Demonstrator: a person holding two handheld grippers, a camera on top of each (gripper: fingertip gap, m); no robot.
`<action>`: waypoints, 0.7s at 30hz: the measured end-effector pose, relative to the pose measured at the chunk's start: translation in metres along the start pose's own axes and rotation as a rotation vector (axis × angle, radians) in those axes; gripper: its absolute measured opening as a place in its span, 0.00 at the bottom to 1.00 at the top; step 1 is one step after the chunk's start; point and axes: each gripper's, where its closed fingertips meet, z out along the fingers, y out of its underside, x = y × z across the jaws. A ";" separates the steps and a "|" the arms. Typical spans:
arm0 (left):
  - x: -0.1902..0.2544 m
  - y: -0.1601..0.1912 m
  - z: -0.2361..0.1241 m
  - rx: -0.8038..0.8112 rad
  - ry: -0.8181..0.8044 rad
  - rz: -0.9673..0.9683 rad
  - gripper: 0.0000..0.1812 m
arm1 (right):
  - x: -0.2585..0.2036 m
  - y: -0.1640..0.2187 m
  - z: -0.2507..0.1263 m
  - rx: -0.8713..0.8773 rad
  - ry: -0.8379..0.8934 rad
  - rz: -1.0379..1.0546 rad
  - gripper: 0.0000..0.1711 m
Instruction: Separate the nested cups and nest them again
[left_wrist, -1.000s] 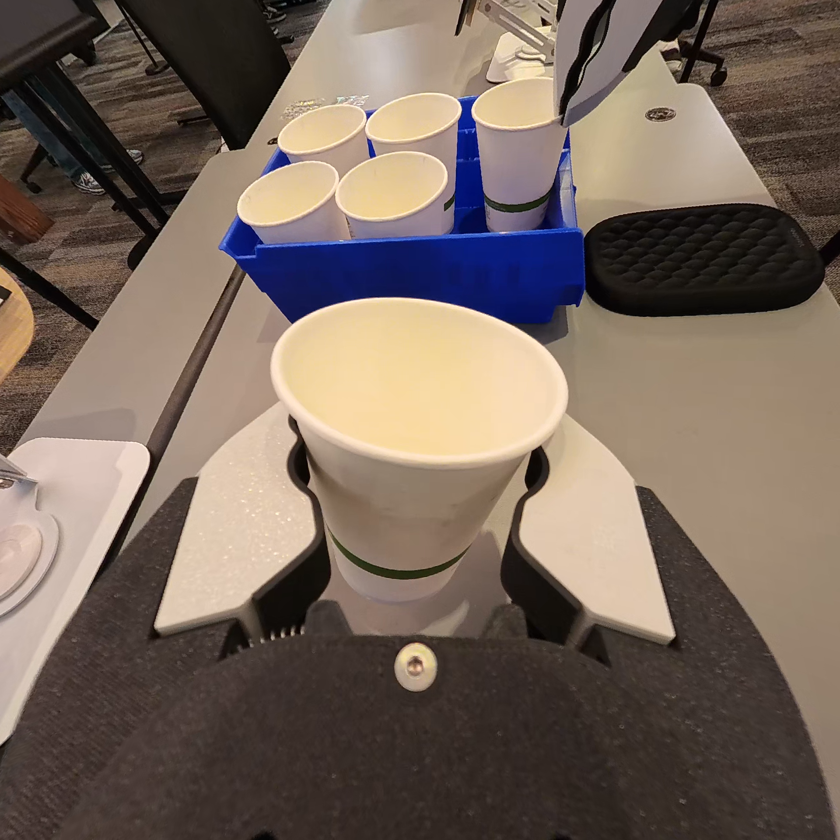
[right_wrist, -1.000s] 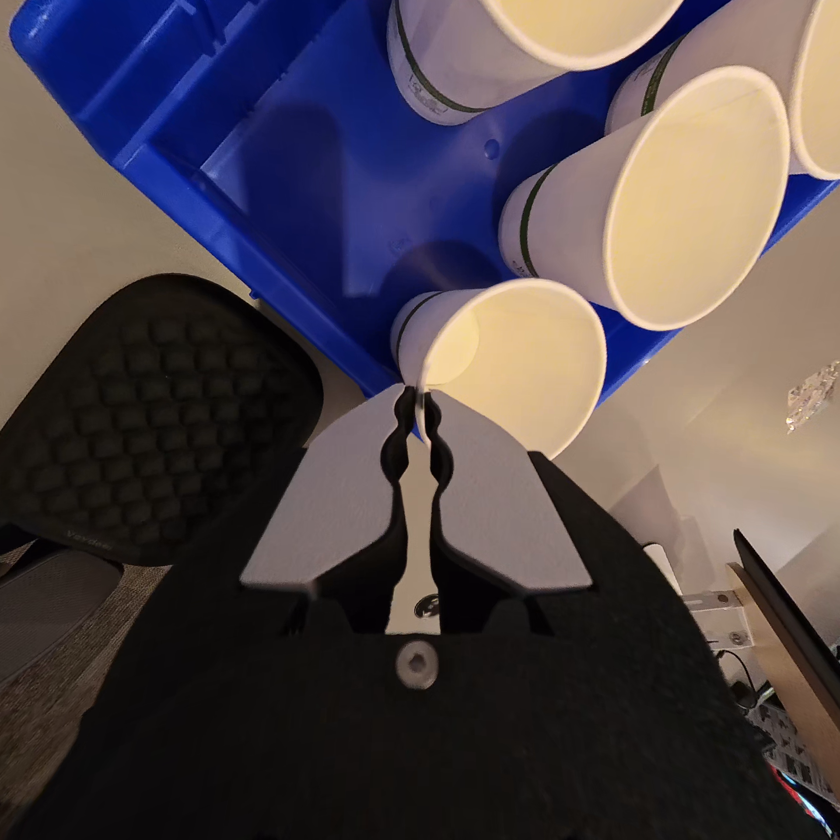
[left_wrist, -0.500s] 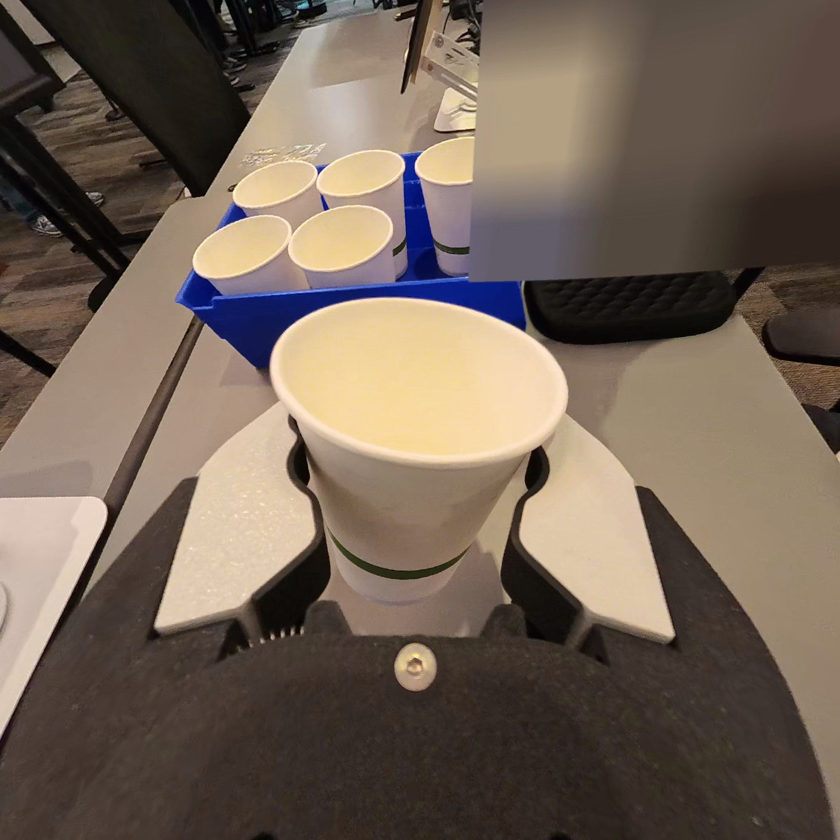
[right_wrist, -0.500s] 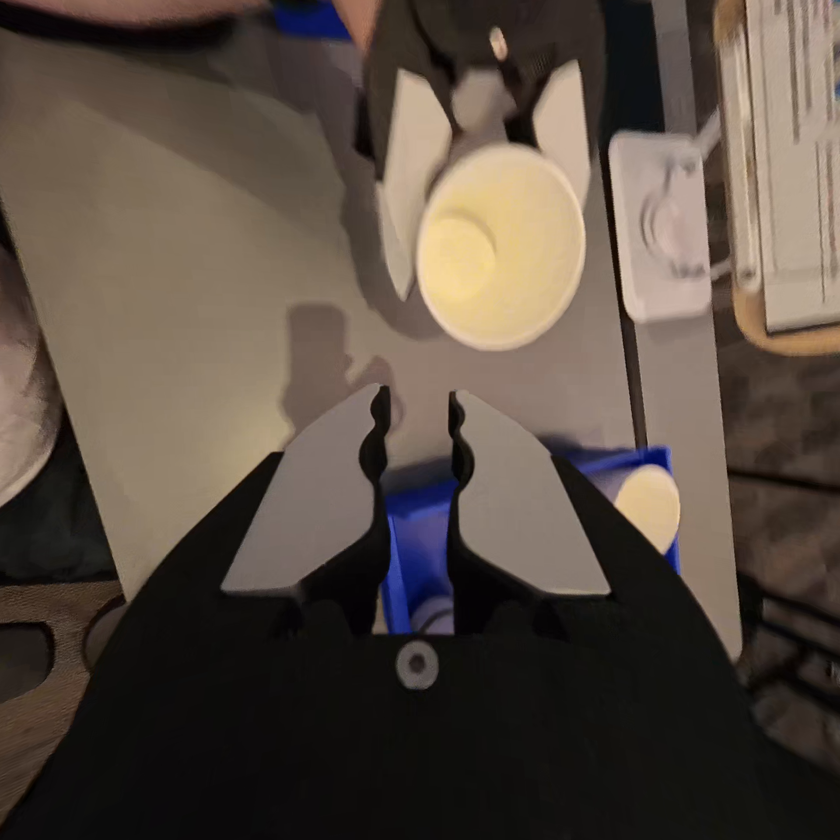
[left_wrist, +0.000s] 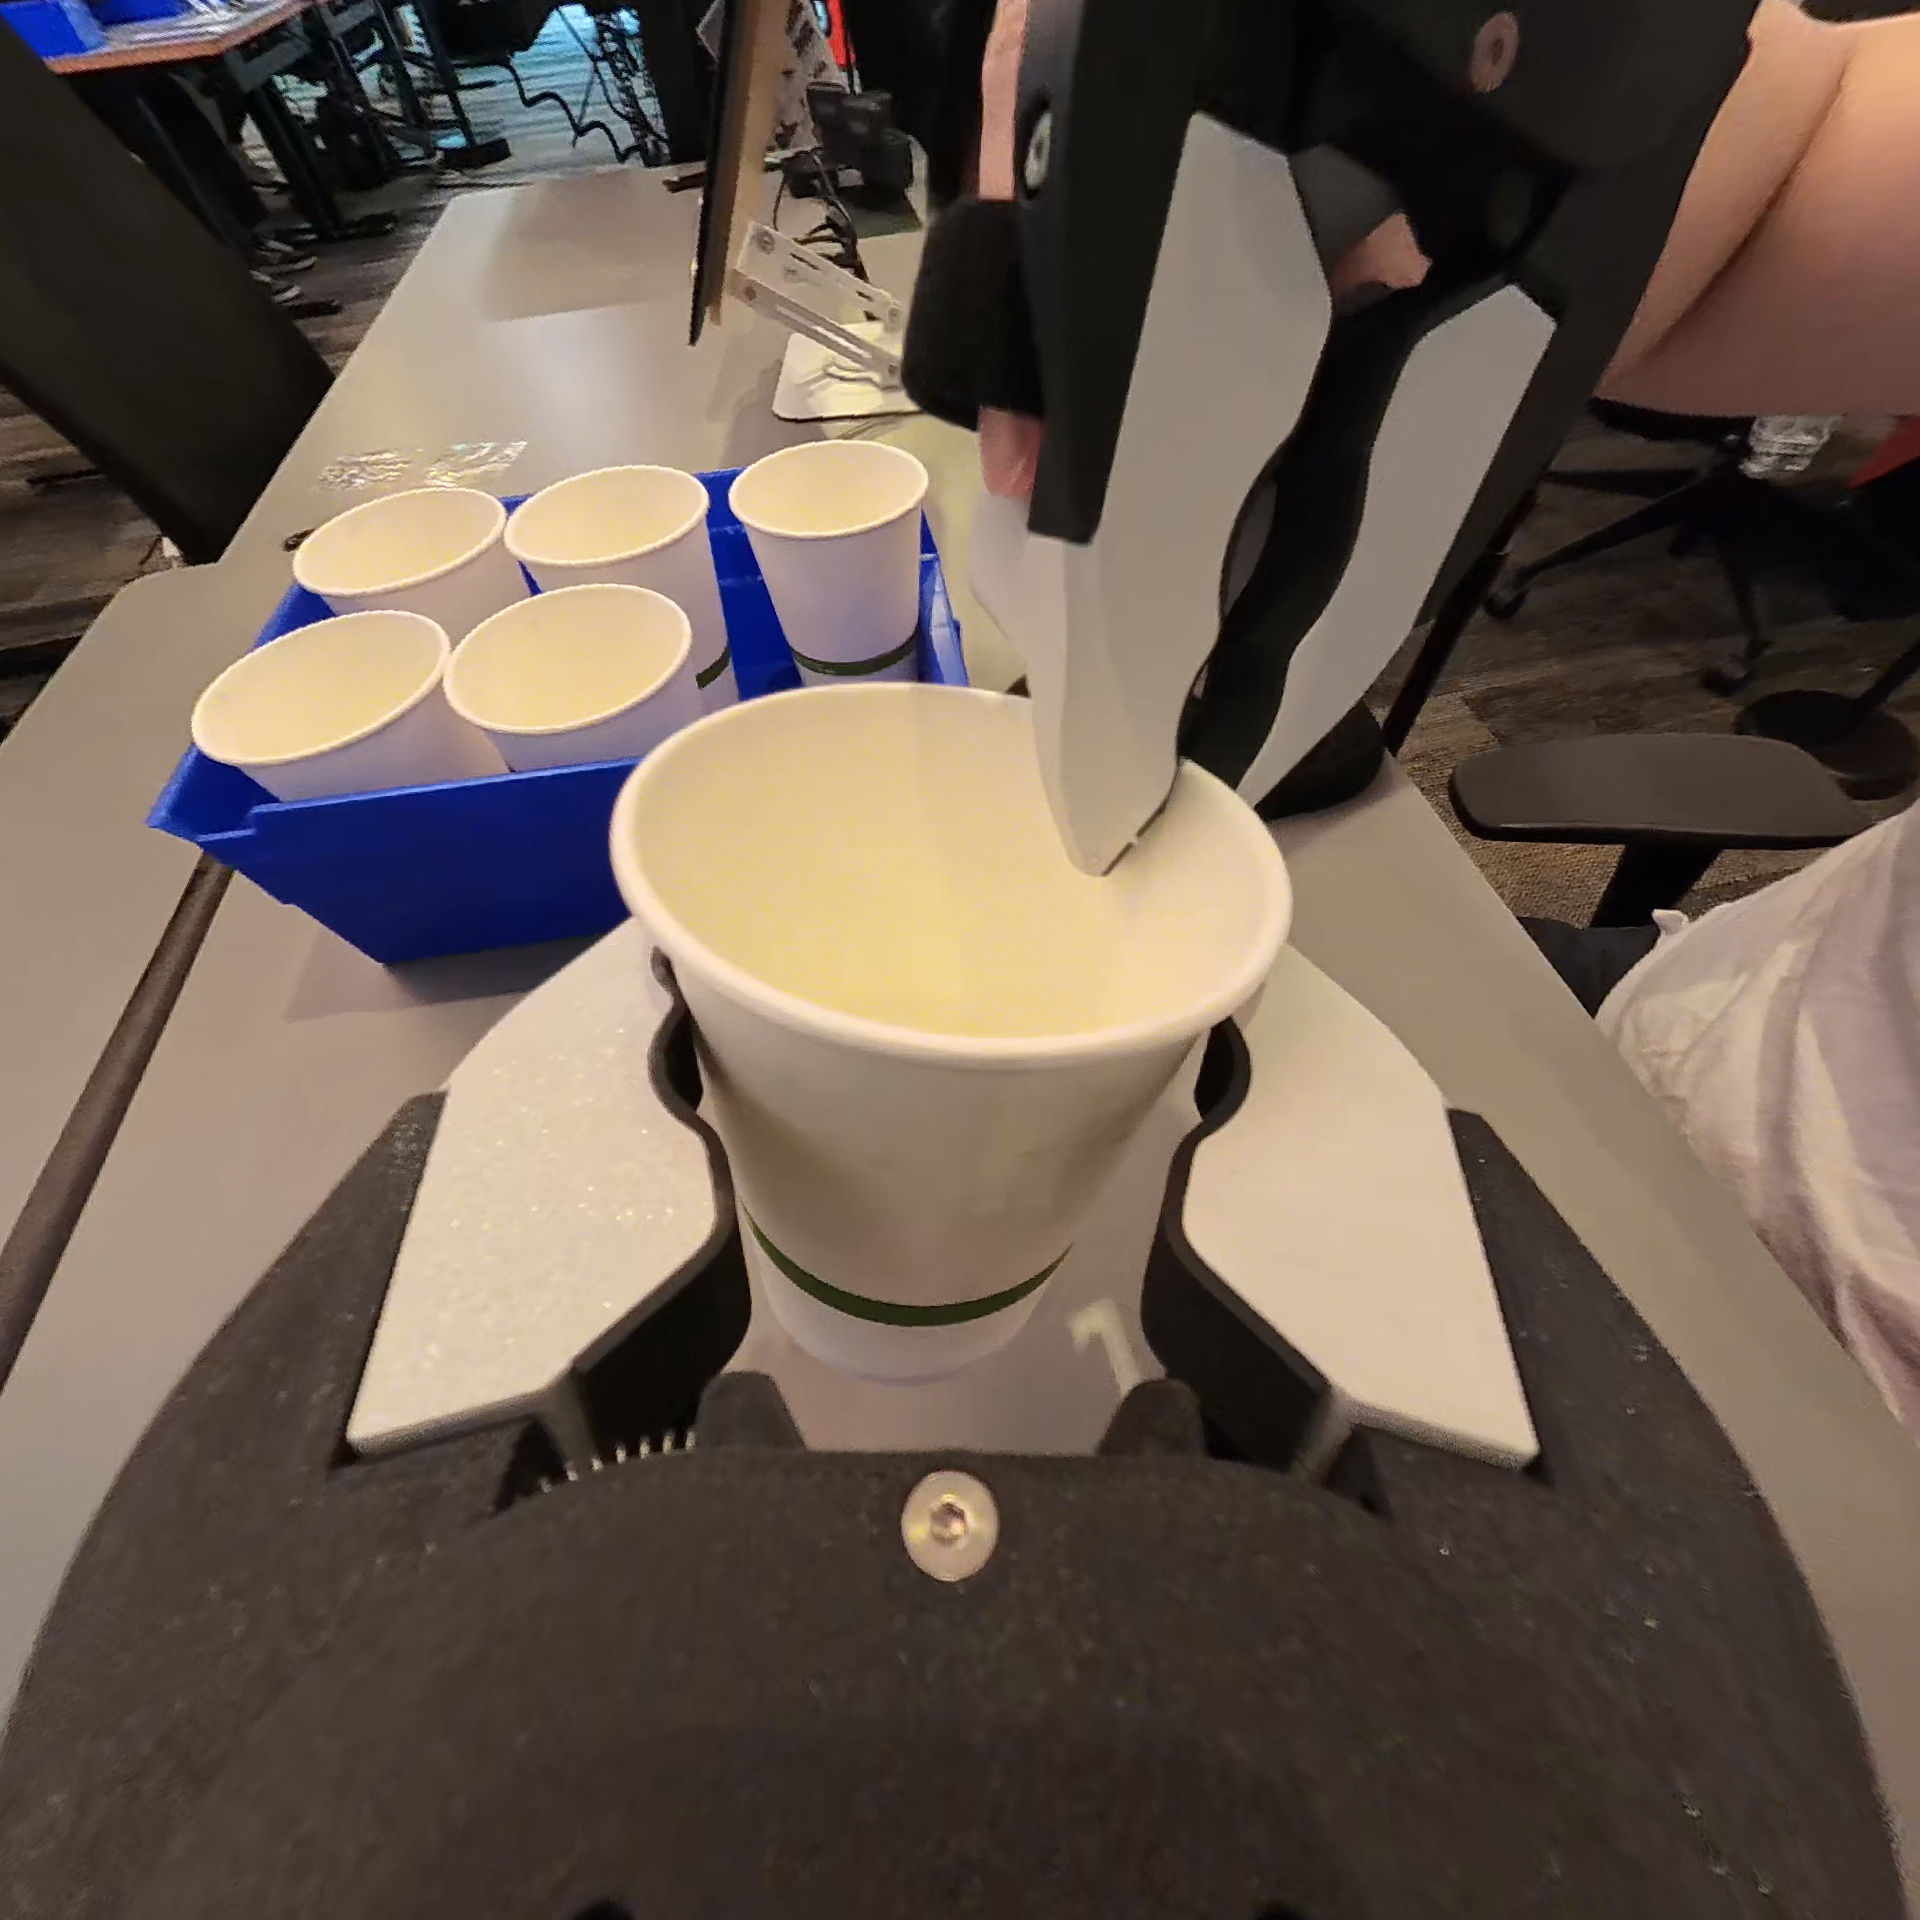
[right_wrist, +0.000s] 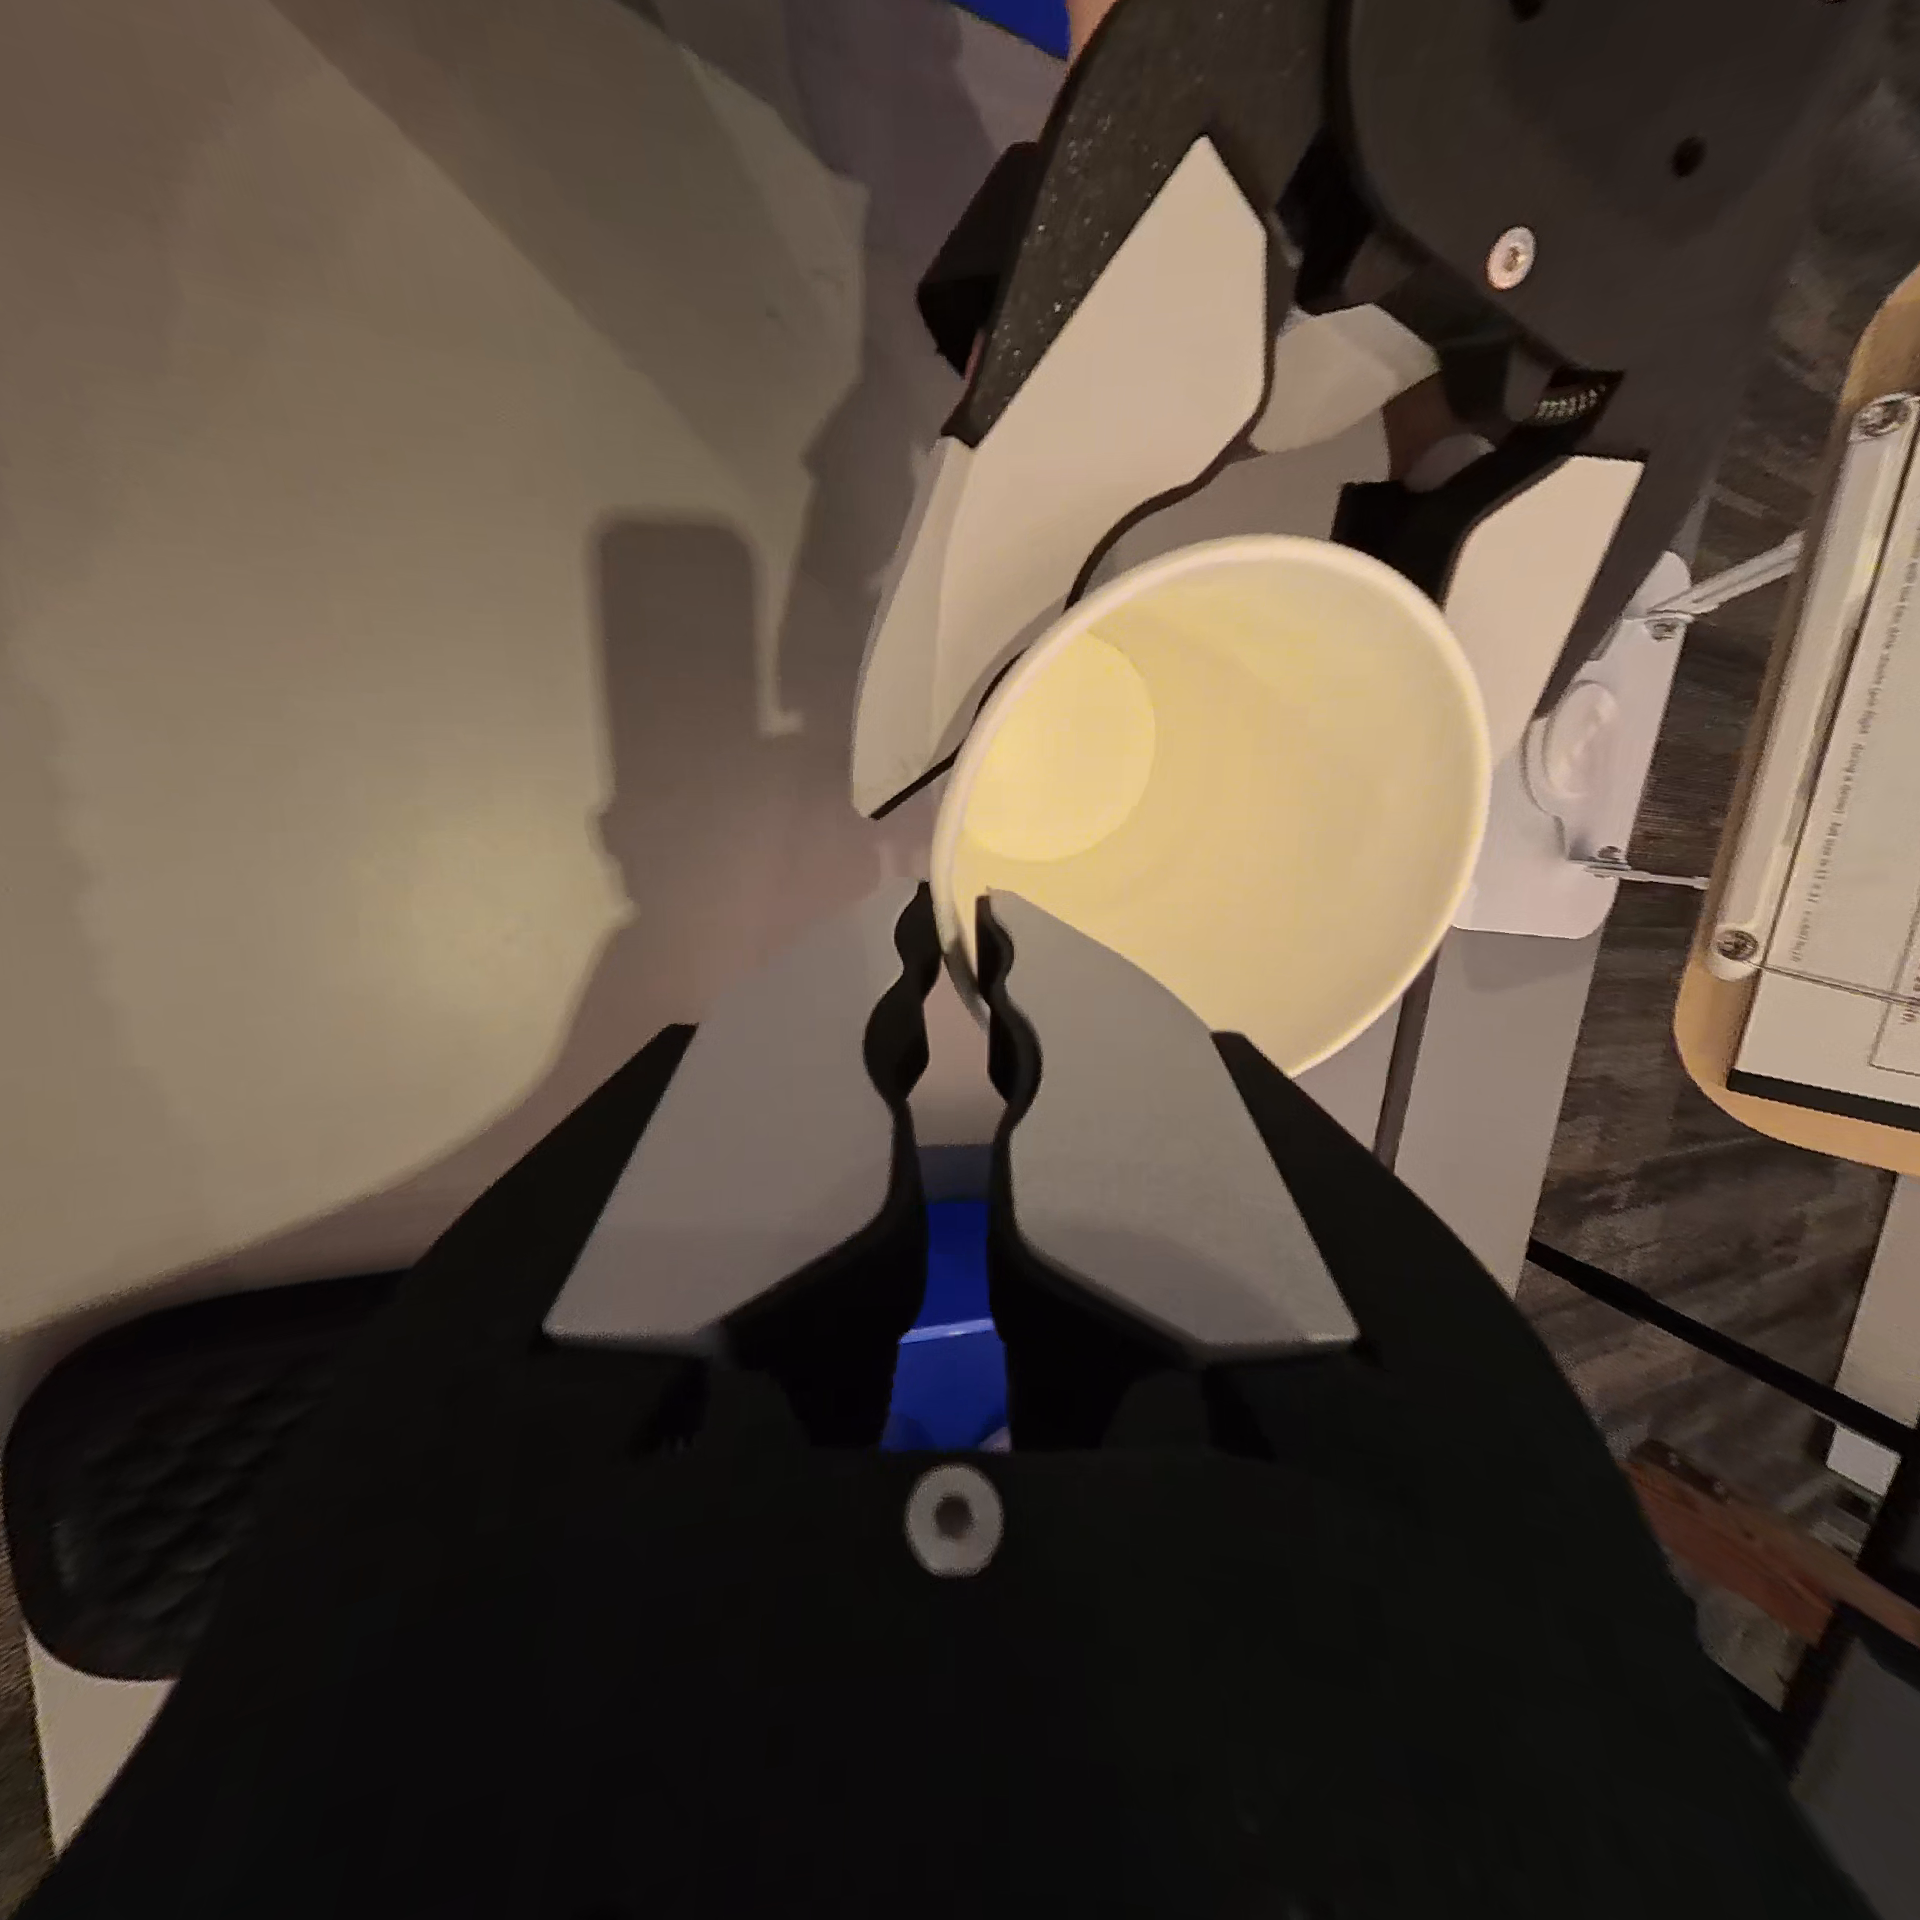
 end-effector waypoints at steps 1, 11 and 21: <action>0.002 0.001 0.001 0.000 0.012 -0.002 0.53 | -0.002 0.000 0.001 0.001 -0.012 -0.003 0.03; 0.003 -0.016 -0.011 0.096 0.029 -0.066 0.62 | 0.002 0.024 -0.023 -0.020 0.015 0.088 0.02; -0.011 -0.011 -0.019 0.079 -0.036 -0.080 0.58 | 0.013 0.143 -0.104 -0.229 0.119 0.386 0.02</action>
